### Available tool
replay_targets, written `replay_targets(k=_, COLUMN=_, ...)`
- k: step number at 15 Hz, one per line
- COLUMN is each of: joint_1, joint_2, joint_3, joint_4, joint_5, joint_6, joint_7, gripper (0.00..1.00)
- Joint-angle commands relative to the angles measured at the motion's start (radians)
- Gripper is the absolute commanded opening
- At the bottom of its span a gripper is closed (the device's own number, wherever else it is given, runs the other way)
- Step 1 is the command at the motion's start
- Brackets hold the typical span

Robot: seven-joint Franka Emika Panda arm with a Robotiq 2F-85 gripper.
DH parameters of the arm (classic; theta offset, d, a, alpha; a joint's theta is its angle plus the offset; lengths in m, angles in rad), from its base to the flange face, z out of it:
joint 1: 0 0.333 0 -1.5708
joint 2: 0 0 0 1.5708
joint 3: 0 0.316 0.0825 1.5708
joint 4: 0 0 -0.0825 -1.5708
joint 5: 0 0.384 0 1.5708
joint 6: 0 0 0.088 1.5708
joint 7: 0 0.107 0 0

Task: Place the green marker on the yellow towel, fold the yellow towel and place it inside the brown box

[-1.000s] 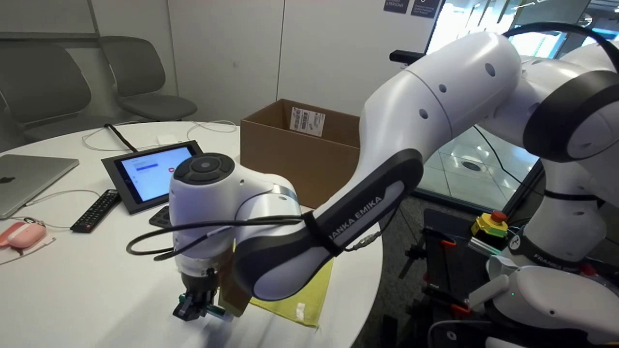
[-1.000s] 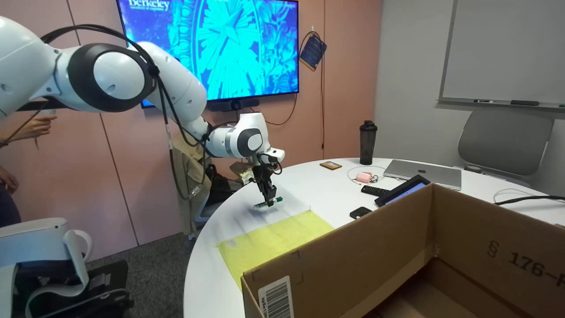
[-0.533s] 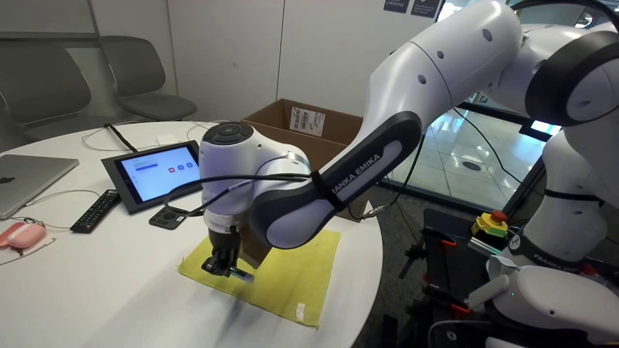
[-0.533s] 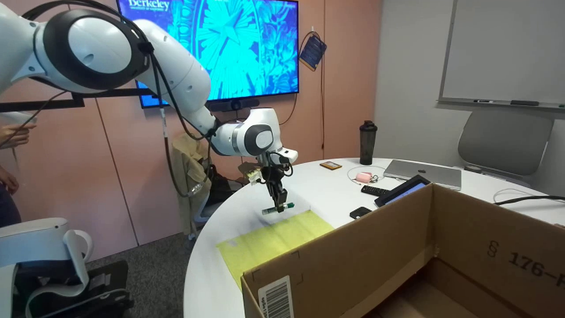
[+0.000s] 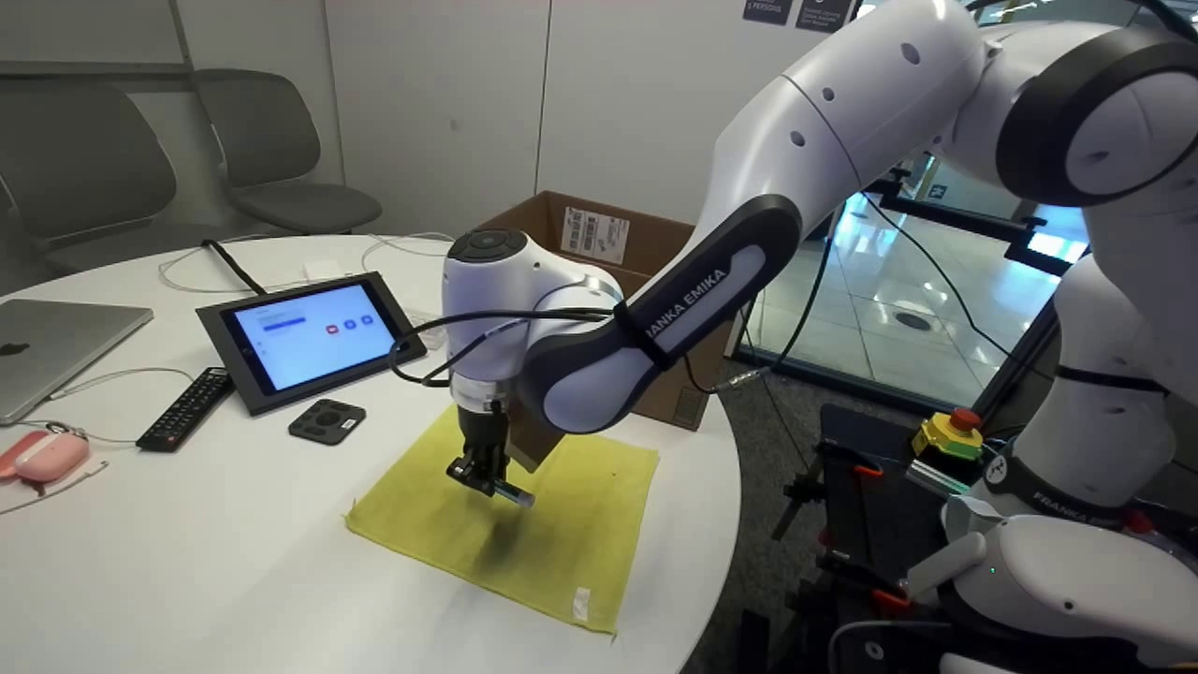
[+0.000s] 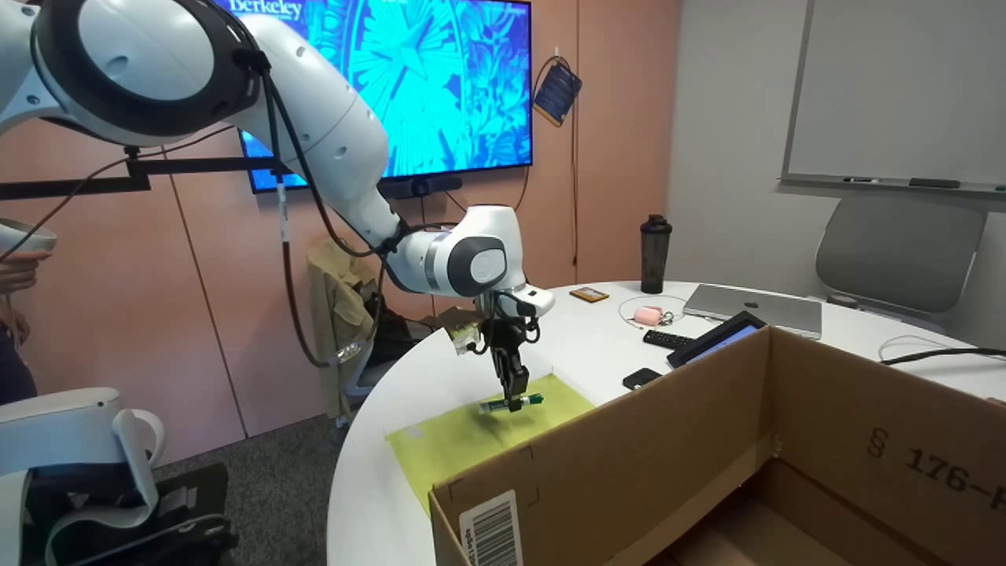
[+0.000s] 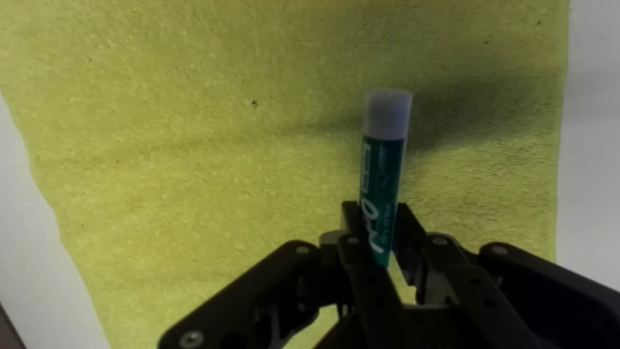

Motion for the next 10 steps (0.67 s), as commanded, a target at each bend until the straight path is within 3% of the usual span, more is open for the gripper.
replay_targets(k=1, joint_1=-0.023, joint_2=-0.028, joint_3=-0.016, joint_4=-0.066, joint_5=0.004, joint_6=0.032, joint_7=0.012, gripper=0.08)
replay_targets(k=10, joint_1=-0.052, joint_2=-0.01, joint_3=-0.038, joint_4=-0.108, joint_5=0.004, joint_6=0.026, joint_7=0.035, gripper=0.11)
